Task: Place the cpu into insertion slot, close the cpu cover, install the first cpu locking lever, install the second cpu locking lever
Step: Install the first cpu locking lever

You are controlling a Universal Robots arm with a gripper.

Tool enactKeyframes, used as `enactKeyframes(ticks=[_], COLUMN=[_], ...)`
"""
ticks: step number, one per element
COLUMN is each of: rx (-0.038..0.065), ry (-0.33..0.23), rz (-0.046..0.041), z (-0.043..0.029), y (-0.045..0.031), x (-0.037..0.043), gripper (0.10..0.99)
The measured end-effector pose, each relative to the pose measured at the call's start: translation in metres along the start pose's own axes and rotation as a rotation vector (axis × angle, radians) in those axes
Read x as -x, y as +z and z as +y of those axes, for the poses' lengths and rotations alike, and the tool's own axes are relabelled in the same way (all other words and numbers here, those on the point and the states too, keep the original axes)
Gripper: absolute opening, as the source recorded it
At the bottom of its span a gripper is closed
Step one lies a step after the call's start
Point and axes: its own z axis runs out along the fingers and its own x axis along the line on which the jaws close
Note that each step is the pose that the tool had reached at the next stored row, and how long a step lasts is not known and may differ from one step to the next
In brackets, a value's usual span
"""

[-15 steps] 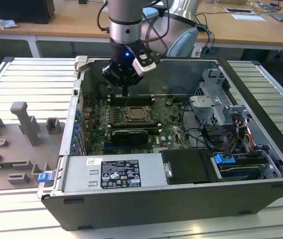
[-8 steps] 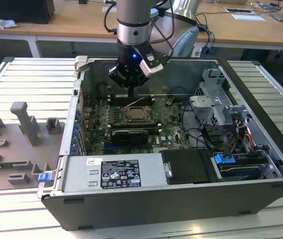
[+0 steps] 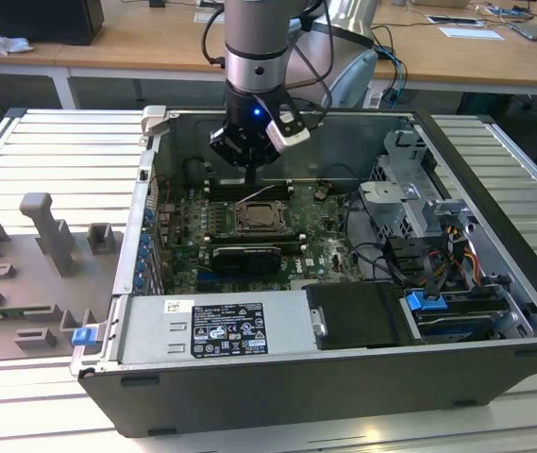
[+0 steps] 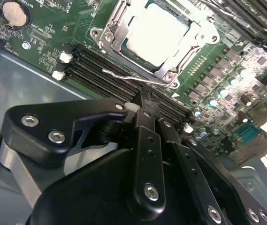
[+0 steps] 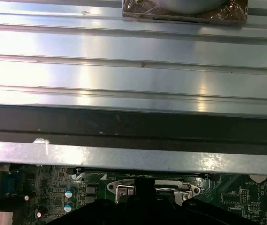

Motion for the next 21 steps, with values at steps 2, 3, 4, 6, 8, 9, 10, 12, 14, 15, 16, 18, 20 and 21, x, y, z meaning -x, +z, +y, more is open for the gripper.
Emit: enactKeyframes(ticks=[2,3,4,6,8,9,10,12,14,15,16,18,20,21], rx=[0.002,0.003,0.010,0.022,0.022,0.021,0.021,0.021,0.021,0.021,0.021,0.021,0.021,0.021], ry=[0.000,0.000,0.000,0.000,0.000,0.000,0.000,0.000,0.000,0.000,0.000,0.000,0.000,0.000], rz=[-0.0005,-0.0005,-0.0007,-0.0015,-0.0014,-0.0014,-0.0013,-0.0013,-0.0013,-0.0012,-0.0013,-0.0014,-0.0014,-0.0015], z=[-0.0004,-0.0004,-0.0006,-0.0006,-0.0009,-0.0011,-0.0012,-0.0015,-0.0016,-0.0017,-0.0018,-0.0021,-0.0023,-0.0023], y=[0.0040,0.0050,0.0057,0.0070,0.0097,0.0107,0.0115,0.0133,0.0144,0.0147,0.0150,0.0160,0.0167,0.0172], x=[0.0001,0.0002,0.0003,0.0006,0.0013,0.0028,0.0043,0.0073,0.0097,0.0110,0.0123,0.0170,0.0197,0.0206], gripper=[0.106,0.106,0.106,0.106,0.106,0.106,0.106,0.106,0.106,0.106,0.106,0.106,0.106,0.106])
